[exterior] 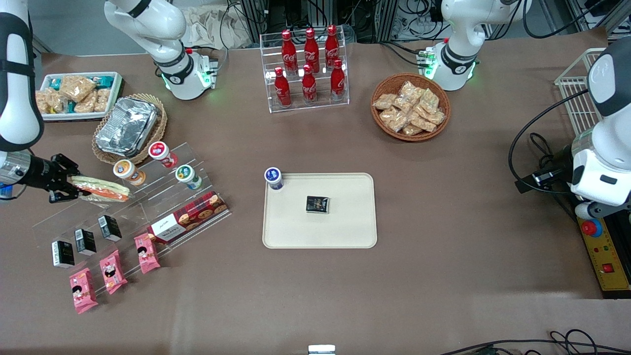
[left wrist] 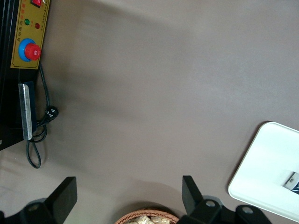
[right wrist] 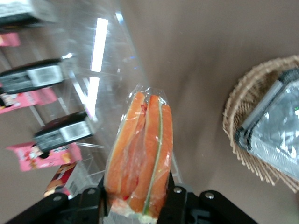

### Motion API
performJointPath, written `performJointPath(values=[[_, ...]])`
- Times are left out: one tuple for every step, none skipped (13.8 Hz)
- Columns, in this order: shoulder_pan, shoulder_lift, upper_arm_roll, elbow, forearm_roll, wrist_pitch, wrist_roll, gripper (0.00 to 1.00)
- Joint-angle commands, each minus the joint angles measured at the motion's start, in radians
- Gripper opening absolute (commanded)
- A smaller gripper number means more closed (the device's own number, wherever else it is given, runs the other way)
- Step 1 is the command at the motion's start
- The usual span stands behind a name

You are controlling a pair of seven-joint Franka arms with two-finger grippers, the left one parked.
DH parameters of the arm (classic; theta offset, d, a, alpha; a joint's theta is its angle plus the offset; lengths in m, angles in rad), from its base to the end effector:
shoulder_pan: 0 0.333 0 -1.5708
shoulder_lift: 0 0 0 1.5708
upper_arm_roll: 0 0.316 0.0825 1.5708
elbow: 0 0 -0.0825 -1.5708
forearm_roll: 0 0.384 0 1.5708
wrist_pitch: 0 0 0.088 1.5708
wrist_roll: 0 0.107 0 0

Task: Place sandwich on tray
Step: 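Lift the sandwich off the rack with the right gripper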

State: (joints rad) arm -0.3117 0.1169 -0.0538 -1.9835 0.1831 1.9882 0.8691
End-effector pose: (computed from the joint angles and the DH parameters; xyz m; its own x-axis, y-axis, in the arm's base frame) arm 0.5346 -0.1918 0.3992 0.2459 -0.9503 -0.1910 -0.9685 -0.2490 -0.0080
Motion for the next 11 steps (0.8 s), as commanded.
performJointPath(values=[[-0.007, 0.041, 0.005, 0.147, 0.022, -0.095, -0.1, 0.38], [-0.006, 0.073, 0.006, 0.225, 0.019, -0.161, -0.104, 0.38], [-0.003, 0.098, 0.006, 0.3, 0.018, -0.222, -0.102, 0.38], [0.002, 0.11, 0.011, 0.358, 0.018, -0.268, -0.102, 0.38], [0.012, 0.109, 0.014, 0.379, 0.016, -0.284, -0.102, 0.38], [0.034, 0.106, 0.014, 0.388, 0.01, -0.284, -0.105, 0.38], [0.048, 0.106, 0.015, 0.405, -0.004, -0.285, -0.122, 0.38], [0.063, 0.109, 0.015, 0.438, -0.01, -0.29, -0.155, 0.38], [0.072, 0.112, 0.015, 0.46, -0.01, -0.29, -0.213, 0.38], [0.091, 0.112, 0.015, 0.465, -0.013, -0.287, -0.287, 0.38], [0.114, 0.112, 0.015, 0.477, -0.013, -0.286, -0.38, 0.38]])
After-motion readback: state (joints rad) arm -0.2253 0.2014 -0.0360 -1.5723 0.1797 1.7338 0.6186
